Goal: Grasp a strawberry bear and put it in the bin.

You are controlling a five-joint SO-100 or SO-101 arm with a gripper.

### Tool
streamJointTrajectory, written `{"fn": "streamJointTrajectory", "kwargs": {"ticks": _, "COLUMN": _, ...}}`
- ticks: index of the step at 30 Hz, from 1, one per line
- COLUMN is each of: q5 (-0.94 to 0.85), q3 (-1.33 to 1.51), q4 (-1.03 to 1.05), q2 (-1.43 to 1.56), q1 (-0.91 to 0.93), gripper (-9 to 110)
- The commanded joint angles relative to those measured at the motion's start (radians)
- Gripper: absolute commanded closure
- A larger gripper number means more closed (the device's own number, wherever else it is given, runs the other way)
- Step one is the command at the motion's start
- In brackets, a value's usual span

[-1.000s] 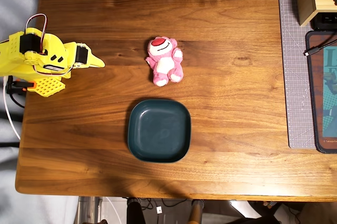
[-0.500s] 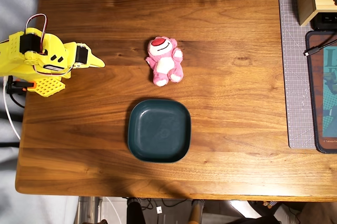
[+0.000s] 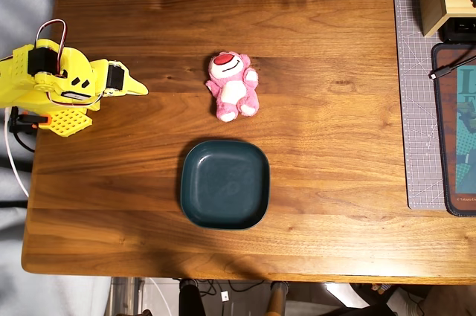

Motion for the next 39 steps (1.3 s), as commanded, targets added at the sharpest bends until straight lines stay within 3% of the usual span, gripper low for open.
{"fn": "streamJointTrajectory", "kwargs": {"ticks": 1, "q5": 0.003, "q3": -0.005, "q4": 0.002, "q2": 0.029, "q1": -0.003, "gripper": 102}}
{"fn": "streamJointTrajectory", "kwargs": {"ticks": 17, "q5": -0.009, "q3": -0.008, "q4": -0.002, "q2": 0.029, "q1": 0.020, "gripper": 101}}
{"fn": "streamJointTrajectory", "kwargs": {"ticks": 20, "q5": -0.130, "q3": -0.009, "q4": -0.002, "q2": 0.029, "q1": 0.003, "gripper": 101}}
{"fn": "streamJointTrajectory", "kwargs": {"ticks": 25, "q5": -0.143, "q3": -0.078, "q4": -0.055, "q2": 0.006, "q1": 0.017, "gripper": 100}}
{"fn": "streamJointTrajectory", "kwargs": {"ticks": 28, "q5": -0.135, "q3": -0.230, "q4": -0.100, "q2": -0.187, "q1": 0.015, "gripper": 98}}
{"fn": "streamJointTrajectory", "kwargs": {"ticks": 33, "q5": -0.130, "q3": -0.710, "q4": -0.083, "q2": -0.834, "q1": -0.052, "gripper": 95}}
{"fn": "streamJointTrajectory", "kwargs": {"ticks": 39, "q5": -0.129, "q3": -0.992, "q4": -0.005, "q2": -1.186, "q1": -0.043, "gripper": 84}}
